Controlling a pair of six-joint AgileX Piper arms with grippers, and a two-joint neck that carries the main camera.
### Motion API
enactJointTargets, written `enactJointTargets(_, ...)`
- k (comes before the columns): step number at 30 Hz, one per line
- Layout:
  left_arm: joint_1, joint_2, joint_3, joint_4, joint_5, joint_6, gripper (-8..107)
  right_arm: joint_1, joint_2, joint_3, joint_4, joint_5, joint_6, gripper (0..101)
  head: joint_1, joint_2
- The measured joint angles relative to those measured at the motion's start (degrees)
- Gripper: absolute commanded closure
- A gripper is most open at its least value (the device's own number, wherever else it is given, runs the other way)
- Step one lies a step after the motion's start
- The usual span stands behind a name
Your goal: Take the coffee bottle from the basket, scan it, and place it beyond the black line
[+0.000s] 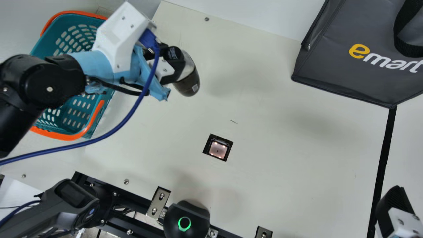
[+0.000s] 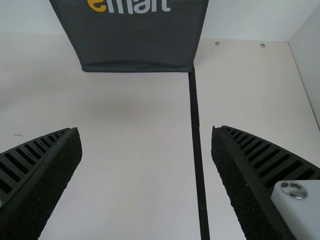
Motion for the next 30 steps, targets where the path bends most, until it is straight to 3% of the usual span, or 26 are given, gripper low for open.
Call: enactJointTargets(30,-8.7,-2.8,11.6,-5.1,-5.7,5.3,89,0.0,0.0,0.0,0.0,0.0,0.0,10,0.0,0.0)
